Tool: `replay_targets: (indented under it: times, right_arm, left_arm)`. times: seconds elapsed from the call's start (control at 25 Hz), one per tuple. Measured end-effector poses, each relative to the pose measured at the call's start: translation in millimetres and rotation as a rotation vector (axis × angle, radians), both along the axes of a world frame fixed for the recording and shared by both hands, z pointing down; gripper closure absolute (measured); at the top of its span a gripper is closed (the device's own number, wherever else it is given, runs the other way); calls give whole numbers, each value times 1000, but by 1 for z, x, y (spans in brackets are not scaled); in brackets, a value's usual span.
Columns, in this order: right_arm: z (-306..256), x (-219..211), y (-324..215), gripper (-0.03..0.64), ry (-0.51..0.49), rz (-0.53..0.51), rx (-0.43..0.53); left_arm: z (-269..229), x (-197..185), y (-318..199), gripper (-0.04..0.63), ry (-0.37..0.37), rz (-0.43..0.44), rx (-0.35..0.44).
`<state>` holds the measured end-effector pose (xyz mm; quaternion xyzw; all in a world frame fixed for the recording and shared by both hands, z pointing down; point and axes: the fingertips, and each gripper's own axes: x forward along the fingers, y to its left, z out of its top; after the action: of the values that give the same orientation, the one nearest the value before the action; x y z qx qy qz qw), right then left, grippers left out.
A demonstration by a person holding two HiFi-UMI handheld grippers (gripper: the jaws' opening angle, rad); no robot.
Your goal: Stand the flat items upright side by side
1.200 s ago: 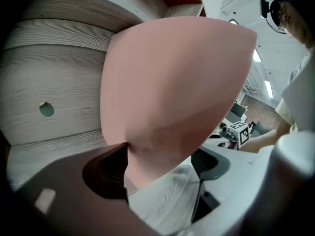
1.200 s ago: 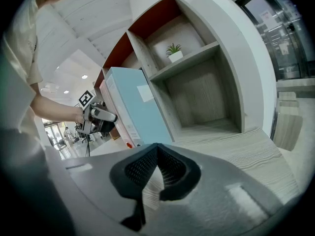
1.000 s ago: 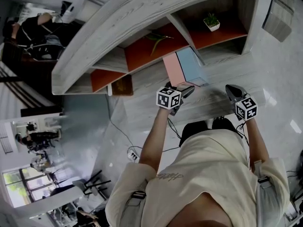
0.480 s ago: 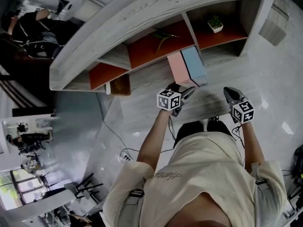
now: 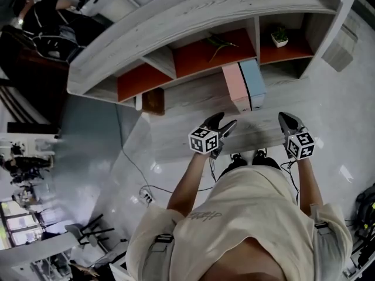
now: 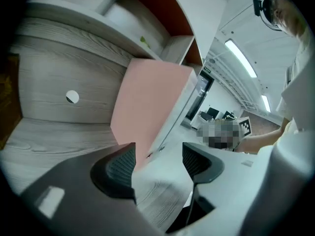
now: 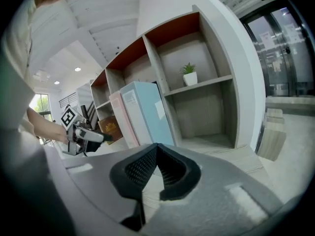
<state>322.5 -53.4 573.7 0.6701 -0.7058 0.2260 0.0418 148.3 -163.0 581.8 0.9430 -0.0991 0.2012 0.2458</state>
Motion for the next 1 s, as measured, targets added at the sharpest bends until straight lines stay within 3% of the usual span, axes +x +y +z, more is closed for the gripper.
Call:
replay_targets:
  times: [0.12, 0.28, 0.52, 0.8, 1.0]
  right_arm:
    - [-20, 0, -9, 615, 51, 0, 12]
    - [-70, -1, -17, 616, 96, 21, 76]
    - [-154, -4, -32, 616, 127, 34, 204]
    - [-218, -9, -46, 616, 222, 31, 297]
    - [-249, -9, -54, 617, 274, 13, 350]
  left_arm:
    - [-29, -17, -7, 336, 65, -73, 27]
    - [-71, -34, -18, 577, 142, -156, 86]
    - [-132, -35, -33, 583, 199, -179, 182]
    - [-181, -34, -52, 583, 128, -204, 314]
    - [-210, -29, -63, 583, 159, -207, 364]
